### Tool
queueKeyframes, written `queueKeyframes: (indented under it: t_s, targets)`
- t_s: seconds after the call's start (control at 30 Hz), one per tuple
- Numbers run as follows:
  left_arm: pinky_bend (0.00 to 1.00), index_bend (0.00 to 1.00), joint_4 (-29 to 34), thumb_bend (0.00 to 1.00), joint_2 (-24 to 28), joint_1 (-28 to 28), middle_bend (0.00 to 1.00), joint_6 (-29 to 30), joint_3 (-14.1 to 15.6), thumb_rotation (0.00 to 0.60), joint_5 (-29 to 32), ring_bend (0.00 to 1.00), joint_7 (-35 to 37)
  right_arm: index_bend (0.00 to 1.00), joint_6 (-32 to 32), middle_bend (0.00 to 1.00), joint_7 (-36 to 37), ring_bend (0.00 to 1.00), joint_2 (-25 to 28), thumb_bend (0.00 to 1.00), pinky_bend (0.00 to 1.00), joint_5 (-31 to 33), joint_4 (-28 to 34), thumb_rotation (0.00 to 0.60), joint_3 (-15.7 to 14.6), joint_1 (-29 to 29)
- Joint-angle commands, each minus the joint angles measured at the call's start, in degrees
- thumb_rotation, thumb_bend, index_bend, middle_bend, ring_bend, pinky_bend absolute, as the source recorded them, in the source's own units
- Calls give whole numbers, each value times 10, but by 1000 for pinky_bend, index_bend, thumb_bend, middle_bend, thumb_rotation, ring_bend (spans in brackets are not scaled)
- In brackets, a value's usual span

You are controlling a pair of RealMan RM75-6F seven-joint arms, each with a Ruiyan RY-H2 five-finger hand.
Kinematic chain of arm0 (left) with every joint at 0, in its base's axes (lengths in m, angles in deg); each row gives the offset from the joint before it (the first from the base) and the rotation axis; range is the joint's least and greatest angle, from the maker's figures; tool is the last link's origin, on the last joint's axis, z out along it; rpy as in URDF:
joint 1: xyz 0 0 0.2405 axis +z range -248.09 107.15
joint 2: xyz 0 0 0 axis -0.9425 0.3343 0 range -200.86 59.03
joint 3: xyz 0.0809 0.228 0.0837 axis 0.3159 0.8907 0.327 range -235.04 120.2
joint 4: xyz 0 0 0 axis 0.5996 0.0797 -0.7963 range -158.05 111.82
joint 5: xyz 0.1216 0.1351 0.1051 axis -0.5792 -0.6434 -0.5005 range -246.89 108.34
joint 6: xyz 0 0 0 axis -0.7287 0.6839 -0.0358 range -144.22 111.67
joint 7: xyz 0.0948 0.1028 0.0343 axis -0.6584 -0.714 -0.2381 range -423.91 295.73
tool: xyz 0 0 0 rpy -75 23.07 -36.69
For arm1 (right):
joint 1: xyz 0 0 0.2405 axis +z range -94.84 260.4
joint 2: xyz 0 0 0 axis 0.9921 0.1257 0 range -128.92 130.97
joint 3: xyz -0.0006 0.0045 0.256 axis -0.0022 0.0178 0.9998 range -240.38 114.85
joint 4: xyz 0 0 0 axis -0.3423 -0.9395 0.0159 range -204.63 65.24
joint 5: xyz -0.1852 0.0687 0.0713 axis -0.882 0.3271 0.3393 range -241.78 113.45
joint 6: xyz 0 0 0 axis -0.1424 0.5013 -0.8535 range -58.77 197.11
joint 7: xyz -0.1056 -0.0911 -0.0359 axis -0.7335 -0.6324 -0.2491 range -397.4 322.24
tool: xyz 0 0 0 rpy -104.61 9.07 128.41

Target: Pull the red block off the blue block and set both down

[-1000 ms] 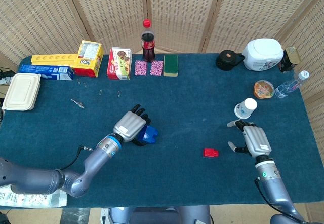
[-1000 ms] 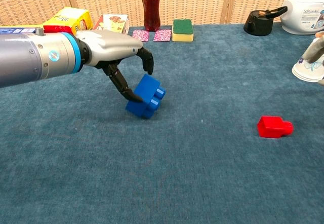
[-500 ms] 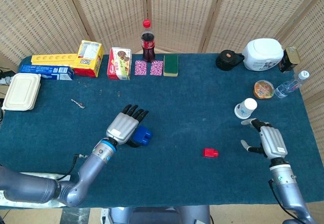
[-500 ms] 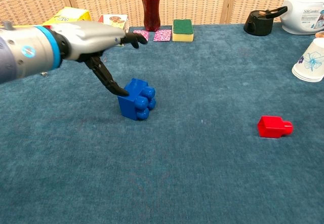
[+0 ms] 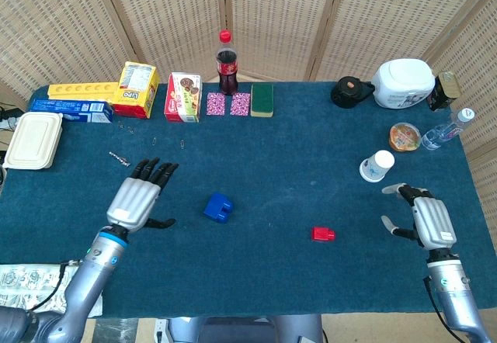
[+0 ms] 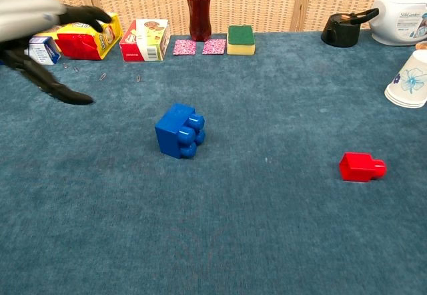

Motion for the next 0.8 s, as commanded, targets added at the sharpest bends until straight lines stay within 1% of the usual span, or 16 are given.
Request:
queueKeyframes:
  t_s: [0.03, 0.17, 0.2, 0.3, 0.47, 0.63, 0.8]
  targets:
    - [89, 8, 23, 166, 38, 66, 136, 62, 37, 436, -71, 5, 42, 343, 12, 352, -7, 383, 0, 338, 278, -2, 6, 600, 0, -8]
    - [89, 16, 15, 167, 57, 130, 136, 117, 60, 437, -127, 5, 82, 350, 31, 357, -14, 384, 1, 338, 280, -1, 13, 600, 1, -21]
    - [89, 20, 10, 167, 62, 154, 137, 140, 68, 435, -136, 5, 96, 351, 36, 357, -17, 384, 2, 338, 281, -2, 13, 600, -1, -25]
    - [89, 31, -7, 167, 73, 204, 136, 175, 82, 433, -163, 5, 128, 353, 44, 357, -30, 385, 0, 337, 283, -6, 19, 600, -5, -32]
    - [89, 37, -27, 166, 94, 261, 137, 200, 94, 435, -181, 5, 166, 355, 46, 357, -47, 385, -1, 337, 285, -7, 27, 600, -9, -38]
    - [89, 40, -43, 166, 103, 303, 136, 216, 95, 432, -198, 5, 189, 356, 52, 358, -63, 384, -4, 337, 284, -9, 35, 600, -11, -44]
    - [89, 44, -65, 166, 105, 339, 137, 225, 78, 432, -206, 5, 216, 359, 59, 358, -89, 385, 4, 338, 285, 2, 66, 600, -4, -49]
